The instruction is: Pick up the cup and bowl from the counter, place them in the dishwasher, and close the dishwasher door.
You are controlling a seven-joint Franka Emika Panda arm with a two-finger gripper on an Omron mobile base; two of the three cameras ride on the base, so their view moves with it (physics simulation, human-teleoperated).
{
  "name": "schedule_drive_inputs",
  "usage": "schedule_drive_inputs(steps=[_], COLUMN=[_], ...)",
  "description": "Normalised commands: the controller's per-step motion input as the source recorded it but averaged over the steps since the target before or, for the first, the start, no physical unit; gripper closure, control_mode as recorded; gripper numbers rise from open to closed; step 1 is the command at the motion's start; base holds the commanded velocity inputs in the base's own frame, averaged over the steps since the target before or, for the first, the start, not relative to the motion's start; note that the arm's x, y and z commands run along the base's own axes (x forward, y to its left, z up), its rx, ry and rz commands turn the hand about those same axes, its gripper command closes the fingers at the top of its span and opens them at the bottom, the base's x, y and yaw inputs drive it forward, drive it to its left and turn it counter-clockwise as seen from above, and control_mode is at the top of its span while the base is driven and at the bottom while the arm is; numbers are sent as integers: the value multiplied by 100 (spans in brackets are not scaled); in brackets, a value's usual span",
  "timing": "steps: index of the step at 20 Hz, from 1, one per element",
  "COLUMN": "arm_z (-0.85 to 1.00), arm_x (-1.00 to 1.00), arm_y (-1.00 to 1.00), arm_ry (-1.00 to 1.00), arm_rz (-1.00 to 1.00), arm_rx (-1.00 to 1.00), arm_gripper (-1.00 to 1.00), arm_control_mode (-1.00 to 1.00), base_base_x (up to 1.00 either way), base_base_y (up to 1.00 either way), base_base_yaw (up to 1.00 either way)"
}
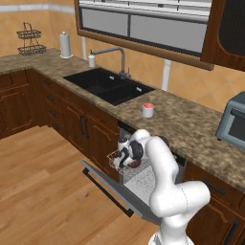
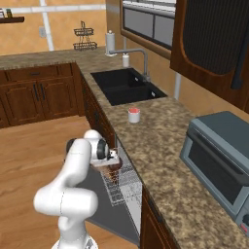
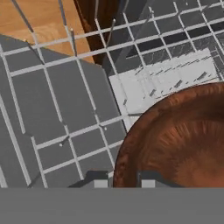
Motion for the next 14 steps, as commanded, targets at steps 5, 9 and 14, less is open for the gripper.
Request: schedule_drive_inputs(steps=[5,9,14], arm_z=[-35,0,0], arm_x=[1,-78,-95], arm_y=[1,7,23], arm_ry=[2,-2,-4], arm_rz=[0,0,0], arm_rx=[0,0,0], arm_gripper=[-100,-100,-100], arm_control_mode=[-100,-100,-100], base_base_x=[0,0,0], base_base_y=[0,0,0], base_base_yaw=[0,0,0])
